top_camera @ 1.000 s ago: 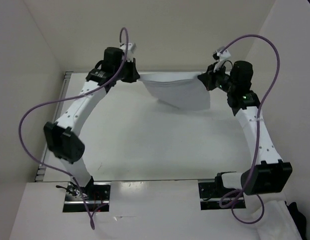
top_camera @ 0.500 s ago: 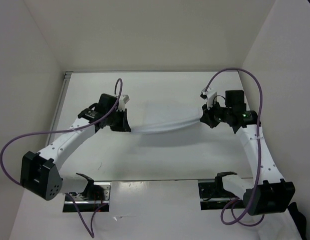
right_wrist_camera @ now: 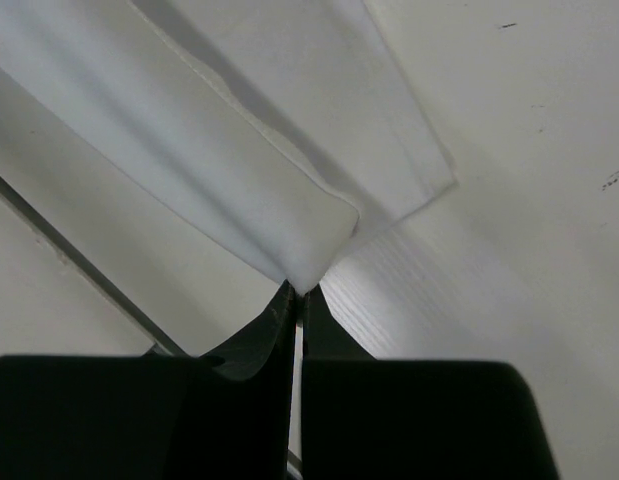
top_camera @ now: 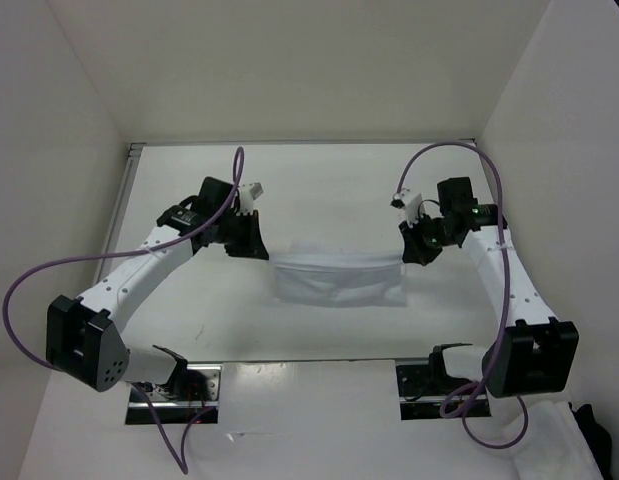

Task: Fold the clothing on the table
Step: Fold the skirt

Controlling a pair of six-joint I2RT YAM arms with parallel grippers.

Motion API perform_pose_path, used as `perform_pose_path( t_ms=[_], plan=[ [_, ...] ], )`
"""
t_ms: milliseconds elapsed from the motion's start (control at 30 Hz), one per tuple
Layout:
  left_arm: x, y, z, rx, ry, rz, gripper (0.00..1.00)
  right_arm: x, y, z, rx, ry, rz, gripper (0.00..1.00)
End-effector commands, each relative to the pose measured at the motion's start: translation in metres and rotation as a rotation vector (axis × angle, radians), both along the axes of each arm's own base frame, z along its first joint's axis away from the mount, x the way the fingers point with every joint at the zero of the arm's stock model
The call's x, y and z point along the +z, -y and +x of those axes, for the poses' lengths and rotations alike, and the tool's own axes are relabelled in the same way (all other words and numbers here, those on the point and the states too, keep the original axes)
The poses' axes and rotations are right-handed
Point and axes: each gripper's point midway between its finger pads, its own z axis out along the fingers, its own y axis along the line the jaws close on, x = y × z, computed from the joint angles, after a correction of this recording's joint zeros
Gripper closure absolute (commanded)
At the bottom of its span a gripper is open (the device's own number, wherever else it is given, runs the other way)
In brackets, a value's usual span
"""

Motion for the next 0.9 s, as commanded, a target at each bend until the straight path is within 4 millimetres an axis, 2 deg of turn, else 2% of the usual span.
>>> perform_pose_path(
  t_ms=[0,100,133,233,267,333,367,400,433,500,533,567,600,633,667,700,767,800,867],
  plan=[
    [0.001,-0.007,-0.007,-0.009,0.004,0.025,0.91,0.021,0.016,0.001,-0.001,0.092,-0.068,1.0],
    [-0.008,-0.007,-0.011,-0.024,-0.028,0.033,0.88,0.018,0.025,-0.011,-0.001,0.068,-0.119,1.0],
    [-0.005,-0.006,-0.008,-0.024,-0.018,0.029,0.88,0.013,0.027,-0.016,-0.004,0.045,-0.131,1.0],
    [0.008,-0.005,0.003,-0.012,0.022,0.03,0.88,0.02,0.032,-0.023,-0.005,0.072,-0.145,1.0],
    [0.01,-0.006,0.006,-0.002,0.035,0.038,0.88,0.033,0.03,-0.026,0.009,0.14,-0.128,1.0],
    [0.023,-0.011,0.013,0.013,0.093,0.054,0.88,0.061,0.026,-0.019,0.009,0.301,-0.107,1.0],
    [0.028,-0.01,0.015,0.014,0.116,0.045,0.87,0.077,0.023,-0.024,-0.017,0.407,-0.084,1.0],
    [0.028,-0.011,0.015,0.004,0.123,0.051,0.87,0.093,0.023,-0.015,-0.023,0.52,-0.08,1.0],
    [0.025,-0.009,0.02,-0.004,0.118,0.06,0.86,0.099,0.02,-0.016,-0.014,0.571,-0.075,1.0],
    [0.021,0.002,0.021,-0.049,0.093,0.023,0.83,0.103,0.02,-0.015,-0.026,0.611,-0.065,1.0],
    [0.011,0.01,0.023,-0.074,0.056,0.002,0.72,0.099,0.021,-0.012,-0.031,0.594,-0.073,1.0],
    [0.014,0.028,0.014,-0.154,0.014,-0.098,0.66,0.1,0.021,-0.01,-0.04,0.584,-0.066,1.0],
    [0.011,0.041,0.01,-0.211,-0.012,-0.172,0.59,0.092,0.021,-0.006,-0.063,0.54,-0.06,1.0],
    [-0.002,0.053,0.005,-0.253,-0.106,-0.236,0.55,0.093,0.021,-0.003,-0.071,0.531,-0.054,1.0],
    [0.0,0.07,-0.008,-0.318,-0.177,-0.325,0.51,0.09,0.02,-0.003,-0.09,0.51,-0.041,1.0],
    [-0.012,0.078,-0.011,-0.34,-0.241,-0.347,0.48,0.088,0.018,-0.002,-0.094,0.491,-0.027,1.0],
    [-0.014,0.088,-0.013,-0.38,-0.261,-0.349,0.4,0.094,0.015,0.003,-0.11,0.512,0.002,1.0],
    [-0.013,0.096,-0.019,-0.417,-0.302,-0.391,0.38,0.091,0.01,0.006,-0.13,0.487,0.027,1.0],
    [-0.007,0.103,-0.015,-0.436,-0.308,-0.447,0.36,0.088,0.01,0.012,-0.17,0.462,0.046,1.0]
  ],
)
